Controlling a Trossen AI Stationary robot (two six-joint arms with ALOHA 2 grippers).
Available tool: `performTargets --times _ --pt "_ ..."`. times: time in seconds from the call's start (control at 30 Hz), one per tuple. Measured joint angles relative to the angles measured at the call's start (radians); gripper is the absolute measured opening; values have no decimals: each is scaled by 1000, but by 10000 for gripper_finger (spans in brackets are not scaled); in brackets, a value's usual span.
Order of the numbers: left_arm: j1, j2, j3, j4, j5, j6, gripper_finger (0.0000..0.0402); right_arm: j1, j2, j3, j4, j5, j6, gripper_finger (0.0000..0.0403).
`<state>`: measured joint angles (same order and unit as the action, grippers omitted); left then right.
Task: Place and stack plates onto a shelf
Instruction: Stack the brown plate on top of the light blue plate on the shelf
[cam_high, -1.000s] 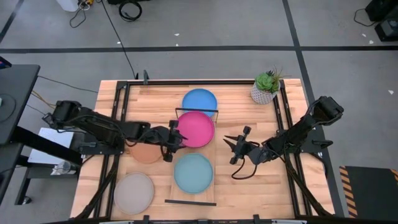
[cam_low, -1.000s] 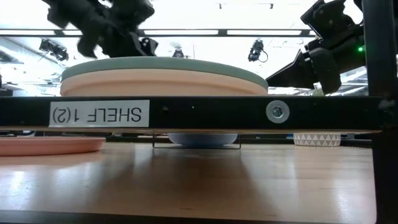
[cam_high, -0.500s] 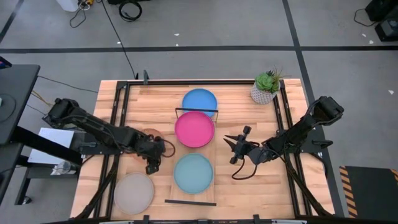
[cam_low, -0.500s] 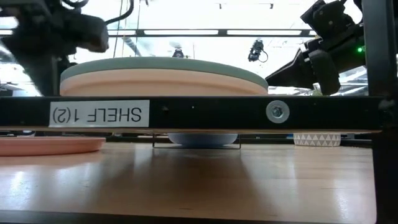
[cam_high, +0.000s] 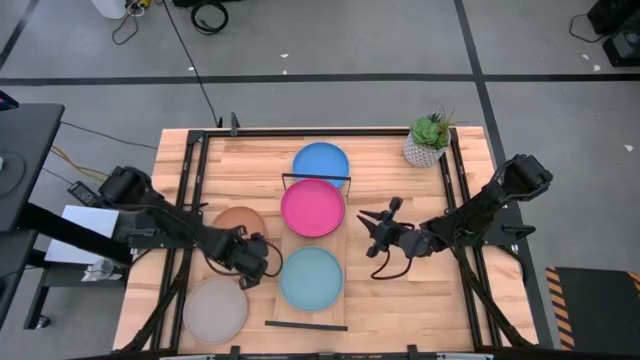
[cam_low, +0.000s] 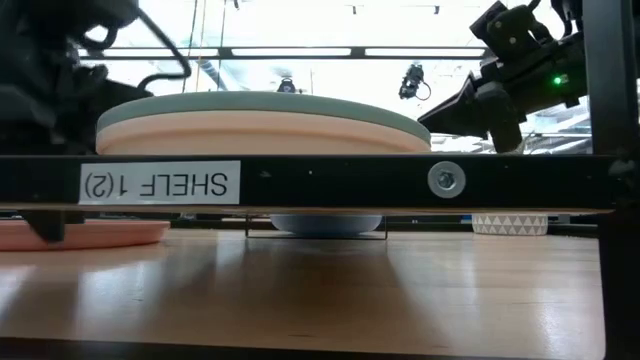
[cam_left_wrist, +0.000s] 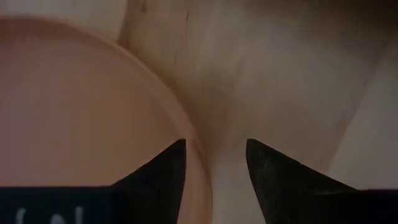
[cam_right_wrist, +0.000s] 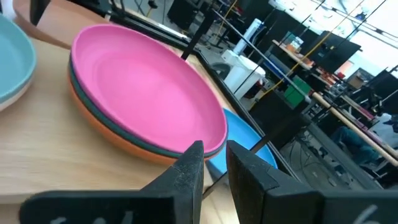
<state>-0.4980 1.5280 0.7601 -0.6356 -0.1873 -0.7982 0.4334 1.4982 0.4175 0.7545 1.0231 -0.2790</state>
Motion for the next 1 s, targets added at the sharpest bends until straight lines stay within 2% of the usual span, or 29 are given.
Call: performTargets --times 0.07,0.17,0.2,0.27,0.4,0.5,0.57,0.63,0.73,0.8,0.87,1.0 --pt "-1 20 0 -5 20 -3 150 -5 0 0 17 -1 -20 75" --pt "3 23 2 -15 35 -22 74 -13 0 0 32 -3 -32 75" --pt "9 20 9 -38 40 -37 41 -16 0 0 34 -3 -34 75" --pt "21 4 44 -131 34 -63 18 -22 0 0 34 -4 -35 75" --pt "40 -34 176 -336 -6 -102 15 -29 0 0 36 -8 -32 75" --pt "50 -56 308 -420 -45 -54 15 -29 0 0 38 -25 -29 75" --pt "52 -57 401 -476 -100 1 15 -29 0 0 38 -38 -28 75" --pt "47 -56 485 -493 -206 73 14 -29 0 0 37 -49 -25 75" --pt "40 -56 569 -434 -290 295 14 -29 0 0 37 -52 -15 75" --pt "43 -56 592 -368 -264 454 14 -29 0 0 37 -52 -10 75" --pt "62 -56 594 -292 -191 576 14 -29 0 0 37 -55 -8 75" --pt "138 -48 594 -229 -75 706 14 -29 0 0 37 -57 14 75"
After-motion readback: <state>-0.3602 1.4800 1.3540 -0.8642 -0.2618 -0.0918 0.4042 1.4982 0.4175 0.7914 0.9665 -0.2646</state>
